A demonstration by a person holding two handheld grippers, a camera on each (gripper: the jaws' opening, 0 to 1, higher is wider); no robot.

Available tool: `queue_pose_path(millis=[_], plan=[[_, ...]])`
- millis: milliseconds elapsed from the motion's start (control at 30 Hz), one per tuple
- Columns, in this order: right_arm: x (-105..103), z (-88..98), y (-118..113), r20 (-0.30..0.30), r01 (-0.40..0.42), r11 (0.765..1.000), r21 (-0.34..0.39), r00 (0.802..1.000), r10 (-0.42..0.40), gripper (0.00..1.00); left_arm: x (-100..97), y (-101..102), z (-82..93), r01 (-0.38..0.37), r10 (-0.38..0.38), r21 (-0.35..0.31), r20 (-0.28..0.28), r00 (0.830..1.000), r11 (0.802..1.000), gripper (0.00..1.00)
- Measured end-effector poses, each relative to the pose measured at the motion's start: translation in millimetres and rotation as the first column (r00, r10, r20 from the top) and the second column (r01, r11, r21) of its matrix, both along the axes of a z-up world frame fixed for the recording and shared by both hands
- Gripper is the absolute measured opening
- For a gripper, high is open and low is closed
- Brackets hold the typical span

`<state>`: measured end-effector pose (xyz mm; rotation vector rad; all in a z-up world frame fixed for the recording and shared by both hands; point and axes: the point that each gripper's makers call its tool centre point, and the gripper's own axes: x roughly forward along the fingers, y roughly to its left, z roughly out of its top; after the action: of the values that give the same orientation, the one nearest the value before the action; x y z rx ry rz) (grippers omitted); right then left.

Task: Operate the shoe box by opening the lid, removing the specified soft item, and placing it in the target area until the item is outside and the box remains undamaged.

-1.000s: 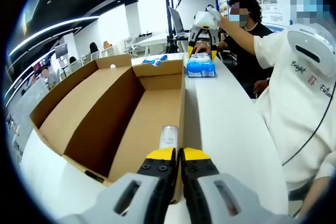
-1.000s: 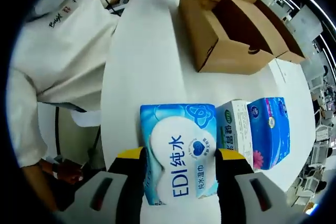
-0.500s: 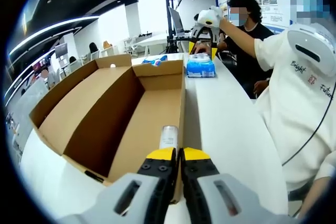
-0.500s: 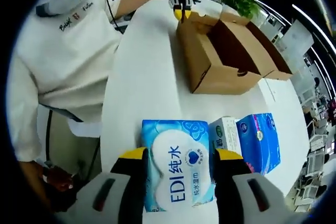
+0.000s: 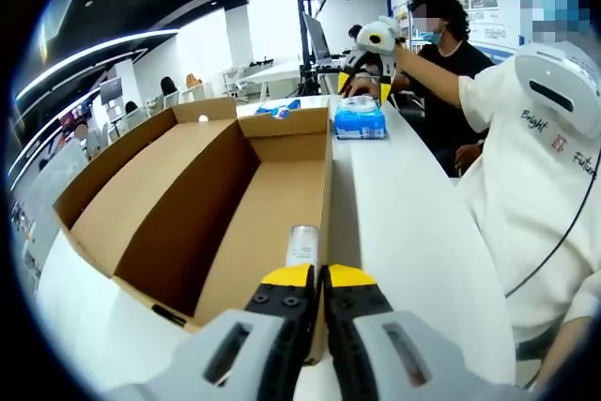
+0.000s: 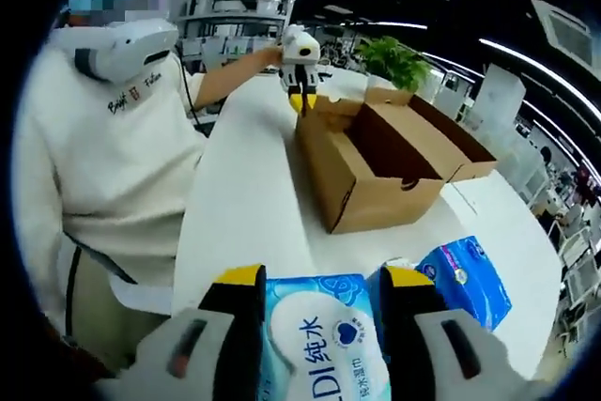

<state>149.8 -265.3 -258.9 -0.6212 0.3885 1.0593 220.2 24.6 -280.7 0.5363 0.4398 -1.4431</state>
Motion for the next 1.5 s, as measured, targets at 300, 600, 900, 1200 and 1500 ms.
queue_pose_path(millis=[300, 600, 900, 1200, 1500], plan=[[10.7, 34.3, 24.0, 0.132, 0.087, 0.967, 0.240, 0.984, -0.121, 0.45, 0.1, -0.1, -0.1, -0.002, 0.002, 0.003, -0.002, 1.000, 1.000, 0.04], [38.7, 75.9, 27.2, 0.051, 0.187, 0.838, 0.513, 0.967, -0.248, 0.67, 0.2, 0.8, 1.4, 0.010, -0.010, -0.015, -0.014, 1.000, 1.000, 0.03], [66.3, 95.5, 49.8, -0.032, 0.233, 0.679, 0.697, 0.955, -0.295, 0.69, -1.9, -0.7, 1.1, 0.020, -0.020, -0.005, -0.029, 0.999, 1.000, 0.03], [76.3, 99.2, 56.0, -0.011, 0.267, 0.658, 0.704, 0.930, -0.366, 0.78, -2.4, -0.4, -0.5, 0.030, -0.029, 0.017, -0.029, 0.999, 0.999, 0.02], [66.5, 86.2, 51.4, -0.029, 0.307, 0.607, 0.733, 0.906, -0.423, 0.86, -2.6, -0.5, -0.1, 0.037, -0.037, 0.013, -0.025, 0.999, 0.999, 0.02]])
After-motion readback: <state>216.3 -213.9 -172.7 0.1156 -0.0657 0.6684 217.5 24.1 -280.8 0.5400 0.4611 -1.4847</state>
